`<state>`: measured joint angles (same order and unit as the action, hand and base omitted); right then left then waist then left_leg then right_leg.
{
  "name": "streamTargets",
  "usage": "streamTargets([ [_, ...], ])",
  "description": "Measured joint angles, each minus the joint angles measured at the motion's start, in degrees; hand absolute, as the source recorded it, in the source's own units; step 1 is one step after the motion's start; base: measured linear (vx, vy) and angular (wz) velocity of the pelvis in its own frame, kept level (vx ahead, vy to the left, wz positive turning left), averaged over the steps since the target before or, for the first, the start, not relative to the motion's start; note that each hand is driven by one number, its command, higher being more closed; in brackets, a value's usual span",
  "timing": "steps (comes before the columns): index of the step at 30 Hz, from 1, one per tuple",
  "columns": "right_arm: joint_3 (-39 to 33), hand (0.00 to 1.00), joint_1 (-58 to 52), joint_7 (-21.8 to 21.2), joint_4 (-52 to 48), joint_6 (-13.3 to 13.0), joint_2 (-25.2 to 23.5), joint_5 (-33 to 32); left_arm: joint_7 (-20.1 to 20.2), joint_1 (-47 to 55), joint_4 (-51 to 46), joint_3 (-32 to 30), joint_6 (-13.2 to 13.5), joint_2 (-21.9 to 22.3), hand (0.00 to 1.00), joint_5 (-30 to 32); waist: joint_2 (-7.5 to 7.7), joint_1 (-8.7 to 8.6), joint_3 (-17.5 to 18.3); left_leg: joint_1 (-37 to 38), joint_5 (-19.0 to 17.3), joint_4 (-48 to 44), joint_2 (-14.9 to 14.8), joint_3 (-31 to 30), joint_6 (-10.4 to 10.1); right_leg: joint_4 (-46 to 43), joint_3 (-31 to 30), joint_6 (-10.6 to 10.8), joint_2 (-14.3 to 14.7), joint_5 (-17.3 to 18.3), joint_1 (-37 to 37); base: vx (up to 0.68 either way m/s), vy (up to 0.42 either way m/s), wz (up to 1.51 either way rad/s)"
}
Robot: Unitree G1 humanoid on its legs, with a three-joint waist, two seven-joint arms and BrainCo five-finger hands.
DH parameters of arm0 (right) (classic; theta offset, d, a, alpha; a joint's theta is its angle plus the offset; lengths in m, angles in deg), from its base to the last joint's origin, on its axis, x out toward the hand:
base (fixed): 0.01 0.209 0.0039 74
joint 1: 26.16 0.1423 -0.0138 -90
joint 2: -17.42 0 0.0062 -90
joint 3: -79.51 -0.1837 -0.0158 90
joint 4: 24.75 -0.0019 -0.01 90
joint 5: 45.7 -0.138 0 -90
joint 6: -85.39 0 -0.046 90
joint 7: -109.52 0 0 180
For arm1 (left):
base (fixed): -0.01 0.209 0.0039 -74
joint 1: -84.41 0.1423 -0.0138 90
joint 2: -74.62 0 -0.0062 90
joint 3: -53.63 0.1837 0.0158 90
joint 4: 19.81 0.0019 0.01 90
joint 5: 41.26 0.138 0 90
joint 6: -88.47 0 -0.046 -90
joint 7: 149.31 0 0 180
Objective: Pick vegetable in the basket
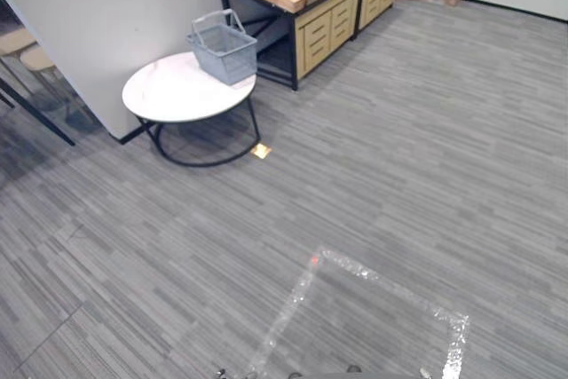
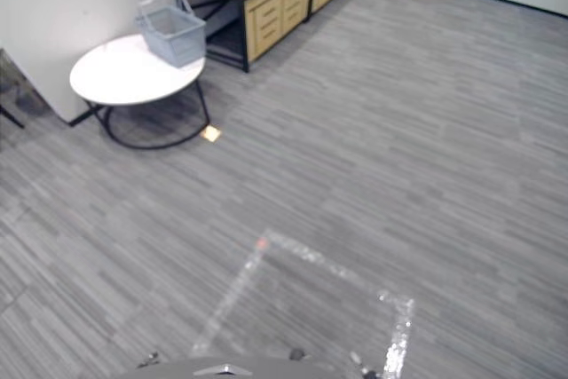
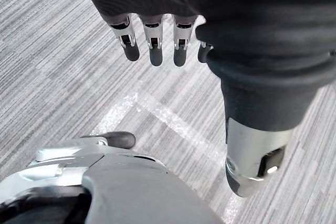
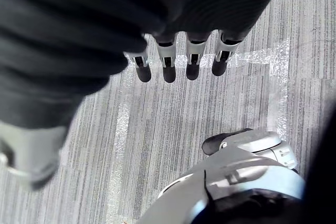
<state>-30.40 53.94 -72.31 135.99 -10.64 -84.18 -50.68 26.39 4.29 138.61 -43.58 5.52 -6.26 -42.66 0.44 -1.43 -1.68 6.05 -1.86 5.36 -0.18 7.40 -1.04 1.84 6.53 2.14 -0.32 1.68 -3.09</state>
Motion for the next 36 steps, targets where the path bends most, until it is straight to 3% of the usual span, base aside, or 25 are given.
streamTargets([
  [16, 0.8, 0.0, 1.2, 0.4, -0.4, -1.0, 0.0, 0.6, -2.1, -0.5, 0.0, 0.7, 1.7, 0.1, 0.0, 0.0, 0.65, -0.02, -1.4, 0.1, 0.5, 0.4, 0.3, -0.9, 0.2, 0.4, 2.7, 0.4, -0.5, 0.3, -0.5, -0.06, -0.013, 0.05],
  [36, 2.0, 0.0, 1.2, -1.3, -0.1, -1.7, 0.2, 0.4, 2.4, -1.2, 1.8, 0.7, 1.6, -0.7, 0.0, -0.3, 0.44, -0.08, -1.1, 0.2, 0.0, 0.3, 0.5, 0.7, -0.1, 2.1, 2.2, 0.7, -0.7, -0.5, -1.3, 0.02, 0.0, -0.02],
])
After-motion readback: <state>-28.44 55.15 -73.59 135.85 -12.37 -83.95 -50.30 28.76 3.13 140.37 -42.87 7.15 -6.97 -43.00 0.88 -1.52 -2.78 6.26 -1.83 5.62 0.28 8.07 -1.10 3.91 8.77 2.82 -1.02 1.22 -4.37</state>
